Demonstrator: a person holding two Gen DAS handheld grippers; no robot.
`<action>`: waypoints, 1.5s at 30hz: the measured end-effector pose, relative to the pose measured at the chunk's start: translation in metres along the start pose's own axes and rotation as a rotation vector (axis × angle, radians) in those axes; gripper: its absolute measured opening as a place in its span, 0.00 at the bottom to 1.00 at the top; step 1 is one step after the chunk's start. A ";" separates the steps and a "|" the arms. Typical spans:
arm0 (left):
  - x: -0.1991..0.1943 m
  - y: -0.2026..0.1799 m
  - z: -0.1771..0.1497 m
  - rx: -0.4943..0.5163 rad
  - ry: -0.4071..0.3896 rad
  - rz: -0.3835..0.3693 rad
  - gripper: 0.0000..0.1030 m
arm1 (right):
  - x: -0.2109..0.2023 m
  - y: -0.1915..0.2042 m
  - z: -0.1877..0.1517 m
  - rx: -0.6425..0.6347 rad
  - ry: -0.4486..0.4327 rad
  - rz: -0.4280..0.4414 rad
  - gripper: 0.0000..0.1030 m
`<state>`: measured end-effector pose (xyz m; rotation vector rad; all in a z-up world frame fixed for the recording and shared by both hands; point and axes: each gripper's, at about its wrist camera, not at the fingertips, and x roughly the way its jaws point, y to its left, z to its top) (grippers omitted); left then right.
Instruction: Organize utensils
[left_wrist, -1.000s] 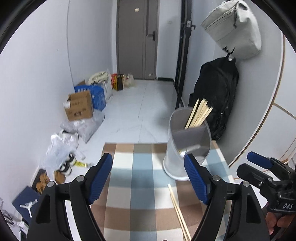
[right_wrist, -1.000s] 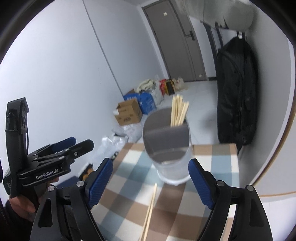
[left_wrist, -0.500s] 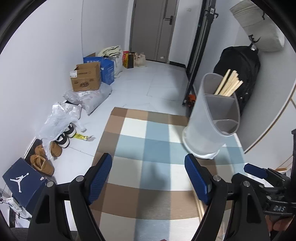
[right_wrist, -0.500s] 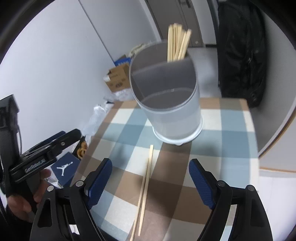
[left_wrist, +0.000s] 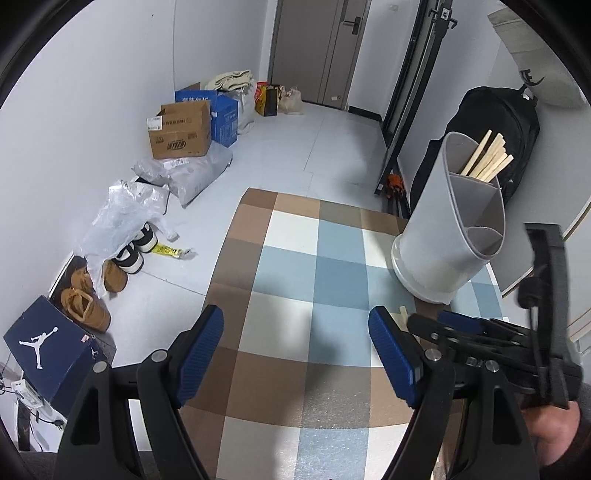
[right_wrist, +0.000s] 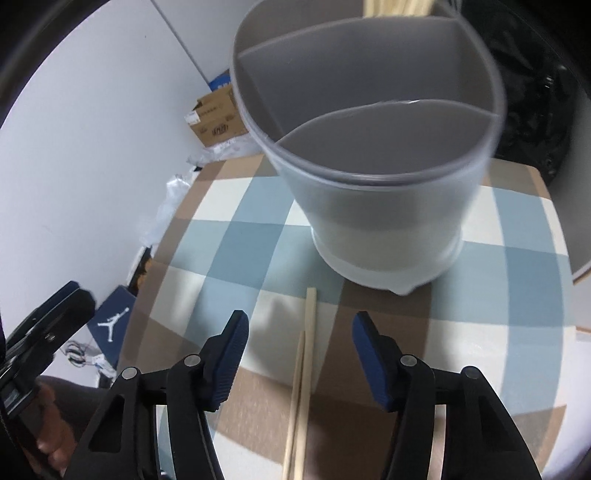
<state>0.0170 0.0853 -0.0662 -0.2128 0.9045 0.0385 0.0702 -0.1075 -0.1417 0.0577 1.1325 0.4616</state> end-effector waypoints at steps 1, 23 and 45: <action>0.000 0.002 0.000 -0.005 0.002 -0.003 0.75 | 0.003 0.001 0.001 -0.006 0.004 -0.009 0.49; 0.004 0.008 0.001 -0.028 0.030 -0.028 0.75 | 0.001 0.019 0.010 -0.134 -0.065 -0.147 0.06; 0.037 -0.076 -0.020 0.115 0.281 -0.101 0.75 | -0.148 -0.036 -0.015 0.038 -0.361 0.015 0.05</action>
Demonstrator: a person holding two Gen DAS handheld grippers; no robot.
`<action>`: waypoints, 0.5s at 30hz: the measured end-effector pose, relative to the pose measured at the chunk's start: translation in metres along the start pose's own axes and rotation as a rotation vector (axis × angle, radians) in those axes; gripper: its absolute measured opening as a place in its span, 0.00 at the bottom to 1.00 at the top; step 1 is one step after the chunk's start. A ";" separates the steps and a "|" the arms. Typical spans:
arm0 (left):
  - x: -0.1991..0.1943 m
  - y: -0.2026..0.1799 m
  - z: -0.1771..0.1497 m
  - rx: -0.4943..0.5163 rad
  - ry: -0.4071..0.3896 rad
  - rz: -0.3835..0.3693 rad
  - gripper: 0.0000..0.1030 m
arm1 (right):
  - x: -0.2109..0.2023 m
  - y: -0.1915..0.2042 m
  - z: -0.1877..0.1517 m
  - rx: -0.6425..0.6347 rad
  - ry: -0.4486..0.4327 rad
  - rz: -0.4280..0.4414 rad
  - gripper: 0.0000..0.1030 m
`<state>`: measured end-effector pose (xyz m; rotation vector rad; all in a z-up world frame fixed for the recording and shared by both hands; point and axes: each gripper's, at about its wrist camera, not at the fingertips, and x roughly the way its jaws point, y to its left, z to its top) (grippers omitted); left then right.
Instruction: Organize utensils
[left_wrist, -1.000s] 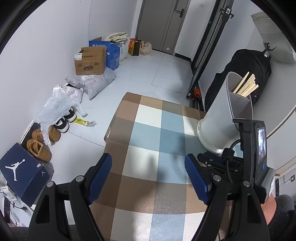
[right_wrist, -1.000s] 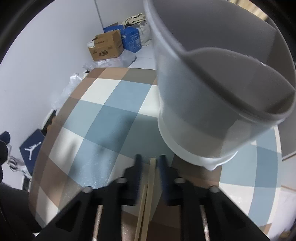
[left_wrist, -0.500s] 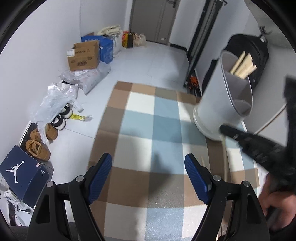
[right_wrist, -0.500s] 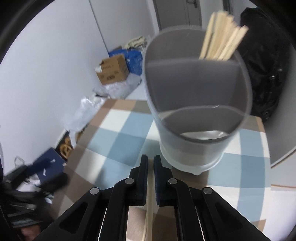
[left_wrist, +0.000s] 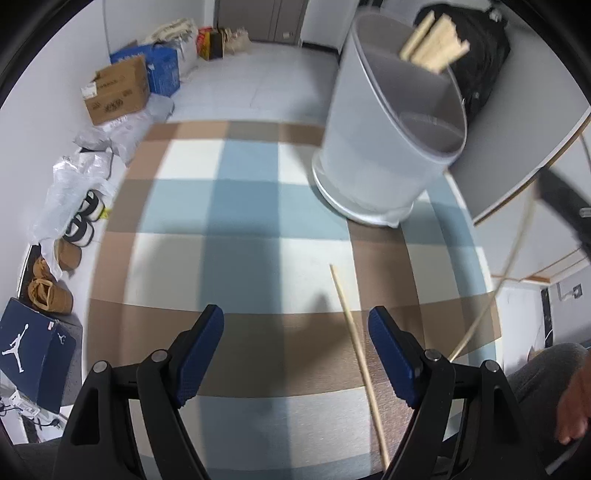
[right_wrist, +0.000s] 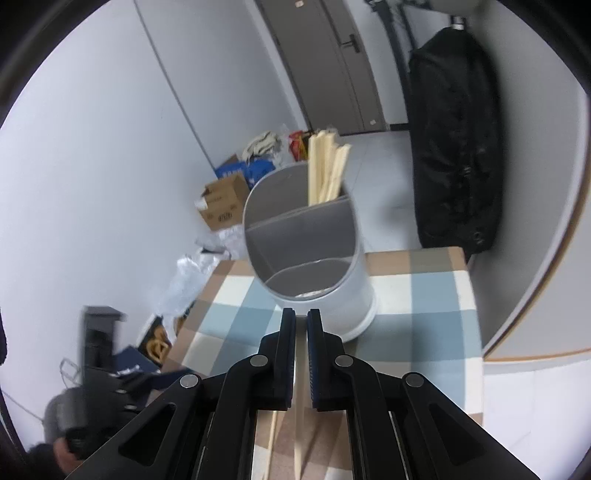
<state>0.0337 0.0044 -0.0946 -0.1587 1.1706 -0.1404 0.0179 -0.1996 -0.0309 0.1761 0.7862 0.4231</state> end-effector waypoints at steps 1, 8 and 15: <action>0.007 -0.004 0.001 -0.003 0.025 0.012 0.75 | -0.003 -0.002 0.000 0.004 -0.007 0.003 0.05; 0.025 -0.016 0.003 -0.031 0.081 0.048 0.67 | -0.034 -0.028 -0.003 0.054 -0.055 0.039 0.05; 0.039 -0.025 0.013 -0.023 0.137 0.103 0.48 | -0.046 -0.044 -0.010 0.081 -0.077 0.065 0.05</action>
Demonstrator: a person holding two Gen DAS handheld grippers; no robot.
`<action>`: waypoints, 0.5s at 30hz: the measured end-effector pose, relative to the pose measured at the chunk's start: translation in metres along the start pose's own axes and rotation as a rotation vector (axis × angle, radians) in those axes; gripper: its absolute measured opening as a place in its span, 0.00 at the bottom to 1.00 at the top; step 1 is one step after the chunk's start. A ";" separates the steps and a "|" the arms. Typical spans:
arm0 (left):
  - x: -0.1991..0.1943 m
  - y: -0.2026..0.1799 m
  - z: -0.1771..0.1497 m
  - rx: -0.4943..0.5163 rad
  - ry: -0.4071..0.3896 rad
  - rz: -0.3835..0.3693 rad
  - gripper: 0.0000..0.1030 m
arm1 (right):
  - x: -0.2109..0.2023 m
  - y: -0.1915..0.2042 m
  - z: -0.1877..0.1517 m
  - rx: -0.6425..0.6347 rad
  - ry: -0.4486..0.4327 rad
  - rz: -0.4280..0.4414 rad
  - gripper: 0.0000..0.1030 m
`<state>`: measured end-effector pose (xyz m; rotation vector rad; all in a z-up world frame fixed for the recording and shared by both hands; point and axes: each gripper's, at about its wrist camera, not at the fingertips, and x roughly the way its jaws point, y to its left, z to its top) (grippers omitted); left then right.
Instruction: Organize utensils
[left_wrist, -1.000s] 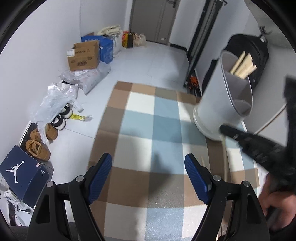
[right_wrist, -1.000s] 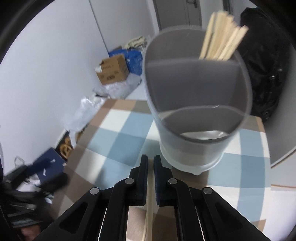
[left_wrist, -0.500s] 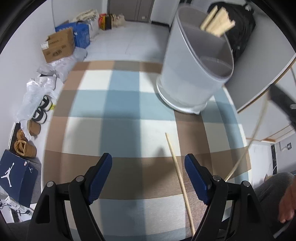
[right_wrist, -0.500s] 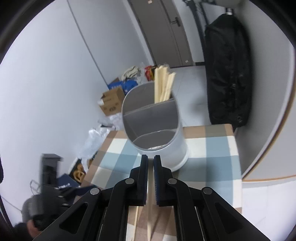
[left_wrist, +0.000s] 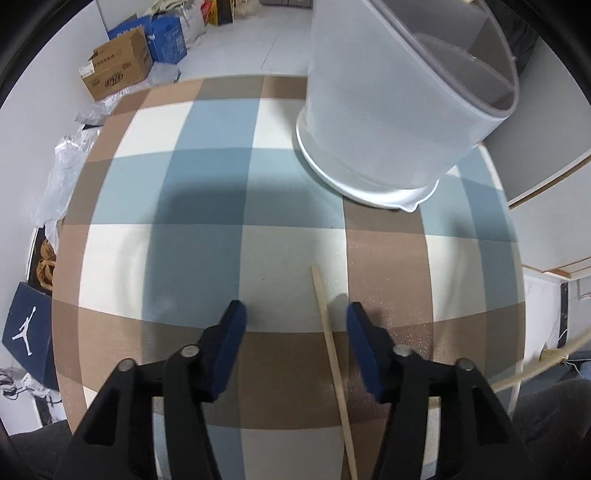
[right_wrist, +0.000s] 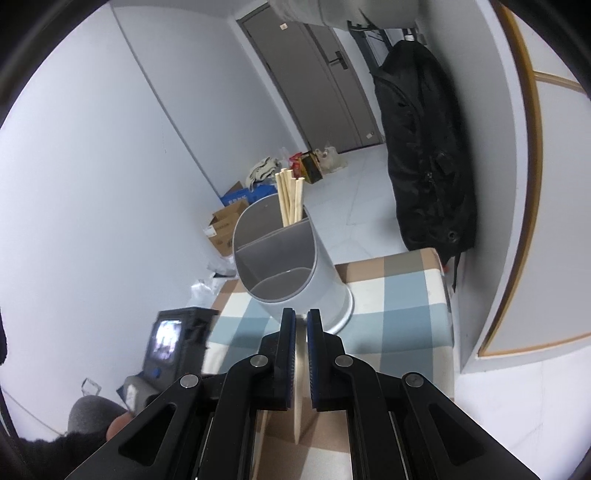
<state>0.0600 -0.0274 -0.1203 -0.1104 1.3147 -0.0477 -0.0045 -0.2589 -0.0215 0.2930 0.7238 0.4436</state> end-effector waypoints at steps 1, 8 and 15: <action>-0.001 -0.001 0.000 0.006 0.004 -0.004 0.47 | -0.002 -0.001 -0.001 0.005 -0.003 0.003 0.05; -0.001 -0.011 0.002 0.028 0.015 0.043 0.11 | -0.007 -0.013 -0.001 0.050 -0.019 0.026 0.05; -0.005 -0.015 0.009 0.011 -0.004 -0.022 0.01 | -0.007 -0.022 -0.001 0.084 -0.023 0.037 0.05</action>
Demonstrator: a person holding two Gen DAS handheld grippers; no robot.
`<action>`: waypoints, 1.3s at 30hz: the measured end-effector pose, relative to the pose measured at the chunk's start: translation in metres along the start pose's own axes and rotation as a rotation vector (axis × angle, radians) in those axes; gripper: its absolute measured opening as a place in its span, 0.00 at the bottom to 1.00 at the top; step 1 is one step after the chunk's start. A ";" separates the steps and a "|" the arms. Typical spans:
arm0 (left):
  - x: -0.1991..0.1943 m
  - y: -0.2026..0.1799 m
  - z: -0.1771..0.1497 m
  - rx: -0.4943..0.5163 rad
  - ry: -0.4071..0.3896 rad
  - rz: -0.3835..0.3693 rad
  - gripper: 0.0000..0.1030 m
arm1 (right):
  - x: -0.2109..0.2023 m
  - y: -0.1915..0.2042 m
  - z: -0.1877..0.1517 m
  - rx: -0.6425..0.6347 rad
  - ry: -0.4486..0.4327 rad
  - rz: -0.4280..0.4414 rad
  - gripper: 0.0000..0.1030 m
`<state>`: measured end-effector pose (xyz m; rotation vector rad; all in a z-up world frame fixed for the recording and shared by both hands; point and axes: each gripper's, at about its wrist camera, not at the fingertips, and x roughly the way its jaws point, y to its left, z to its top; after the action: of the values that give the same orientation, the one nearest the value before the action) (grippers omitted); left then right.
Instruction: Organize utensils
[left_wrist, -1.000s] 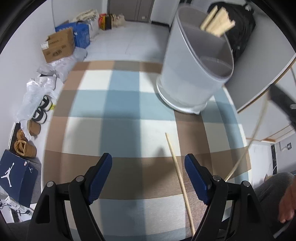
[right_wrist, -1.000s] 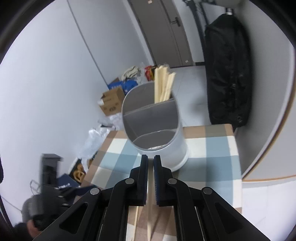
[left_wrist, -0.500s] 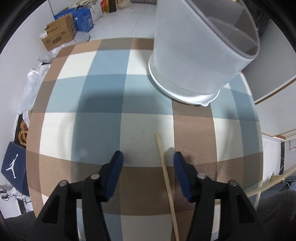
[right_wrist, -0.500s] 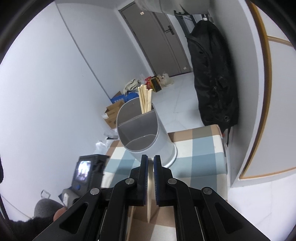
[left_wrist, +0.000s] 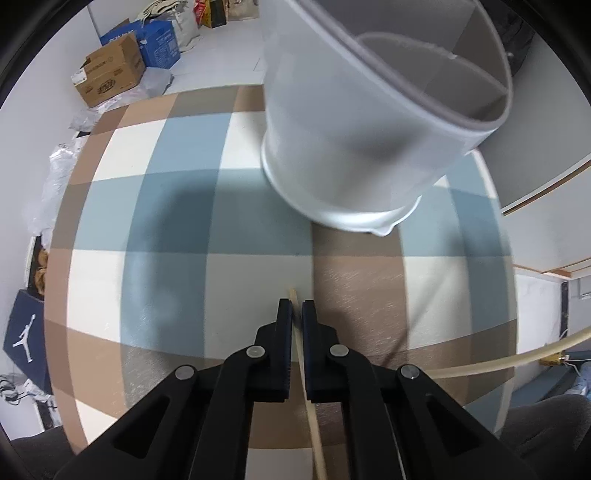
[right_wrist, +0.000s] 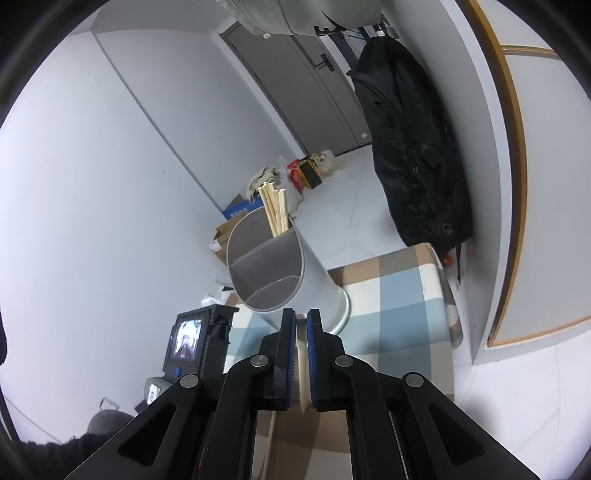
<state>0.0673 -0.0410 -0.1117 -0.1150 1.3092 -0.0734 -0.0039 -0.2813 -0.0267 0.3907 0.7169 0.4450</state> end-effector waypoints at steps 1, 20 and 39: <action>-0.004 0.000 -0.001 0.004 -0.020 -0.001 0.01 | -0.001 0.000 0.000 -0.001 -0.002 0.000 0.05; -0.113 0.004 -0.021 0.046 -0.383 -0.039 0.00 | -0.003 0.021 -0.004 -0.065 -0.023 0.003 0.05; 0.012 0.011 -0.001 -0.001 -0.034 -0.017 0.22 | -0.008 0.006 -0.001 -0.014 -0.038 -0.012 0.05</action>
<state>0.0695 -0.0316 -0.1246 -0.1273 1.2740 -0.0847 -0.0110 -0.2798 -0.0200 0.3808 0.6787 0.4299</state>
